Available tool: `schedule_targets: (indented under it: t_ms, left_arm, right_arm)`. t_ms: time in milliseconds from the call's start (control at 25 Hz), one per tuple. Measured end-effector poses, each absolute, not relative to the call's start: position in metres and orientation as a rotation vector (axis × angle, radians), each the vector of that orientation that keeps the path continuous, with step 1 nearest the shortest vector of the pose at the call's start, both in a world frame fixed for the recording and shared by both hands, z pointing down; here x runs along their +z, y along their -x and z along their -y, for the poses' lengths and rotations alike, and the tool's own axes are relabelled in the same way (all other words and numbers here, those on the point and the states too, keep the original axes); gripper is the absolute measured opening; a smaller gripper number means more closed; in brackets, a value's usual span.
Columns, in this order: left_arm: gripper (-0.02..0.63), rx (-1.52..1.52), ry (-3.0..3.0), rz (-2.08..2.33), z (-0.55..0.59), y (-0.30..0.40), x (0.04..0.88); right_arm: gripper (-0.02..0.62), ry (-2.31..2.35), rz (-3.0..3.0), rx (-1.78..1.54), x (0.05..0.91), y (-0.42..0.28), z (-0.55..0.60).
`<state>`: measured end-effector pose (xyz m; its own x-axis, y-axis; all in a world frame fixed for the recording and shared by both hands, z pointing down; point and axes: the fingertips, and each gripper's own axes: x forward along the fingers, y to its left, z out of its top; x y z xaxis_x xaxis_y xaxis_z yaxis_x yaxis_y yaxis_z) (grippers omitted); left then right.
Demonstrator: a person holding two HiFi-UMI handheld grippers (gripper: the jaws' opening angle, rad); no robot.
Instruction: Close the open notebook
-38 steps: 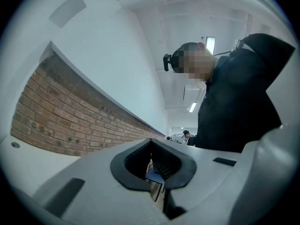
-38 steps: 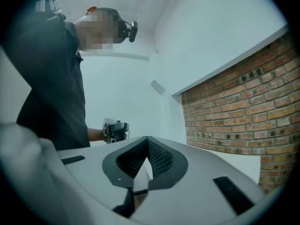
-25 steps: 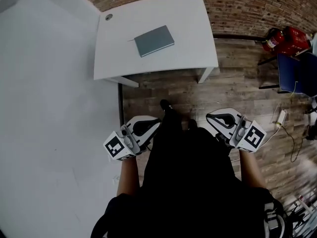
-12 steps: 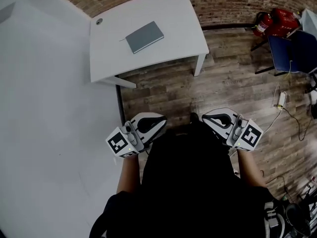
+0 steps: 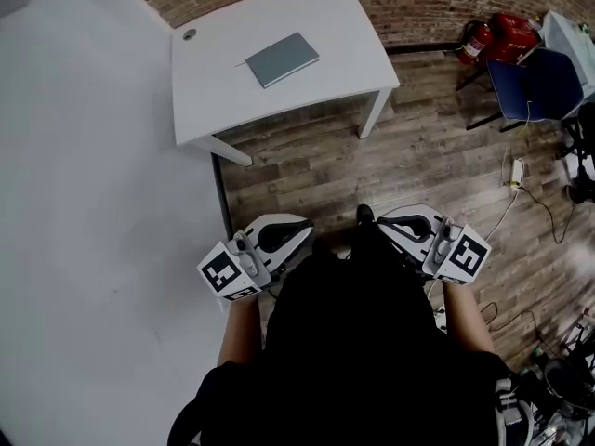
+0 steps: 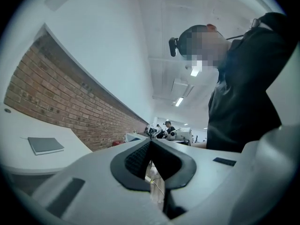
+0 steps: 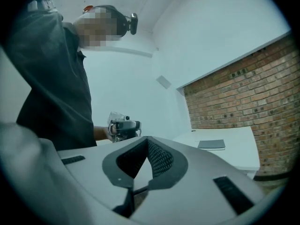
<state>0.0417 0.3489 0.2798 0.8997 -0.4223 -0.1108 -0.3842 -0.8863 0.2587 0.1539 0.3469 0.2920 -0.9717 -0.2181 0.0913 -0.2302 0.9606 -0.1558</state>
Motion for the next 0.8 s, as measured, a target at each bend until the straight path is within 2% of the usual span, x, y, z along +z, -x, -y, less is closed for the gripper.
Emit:
schedule_targets:
  t_ms: [280, 520, 800]
  left_arm:
    - [0.017, -0.261, -2.819, 0.522, -0.377, -0.003, 0.302]
    - [0.017, -0.287, -2.857, 0.336, -0.387, -0.023, 0.296]
    - [0.017, -0.228, -2.864, 0.155, -0.397, -0.050, 0.306]
  right_arm:
    - [0.006, -0.458, 2.967, 0.266, 0.309, -0.136, -0.388]
    - [0.006, -0.557, 2.936, 0.198, 0.296, -0.130, -0.398]
    - [0.006, -0.695, 2.853, 0.264, 0.303, -0.143, -0.421]
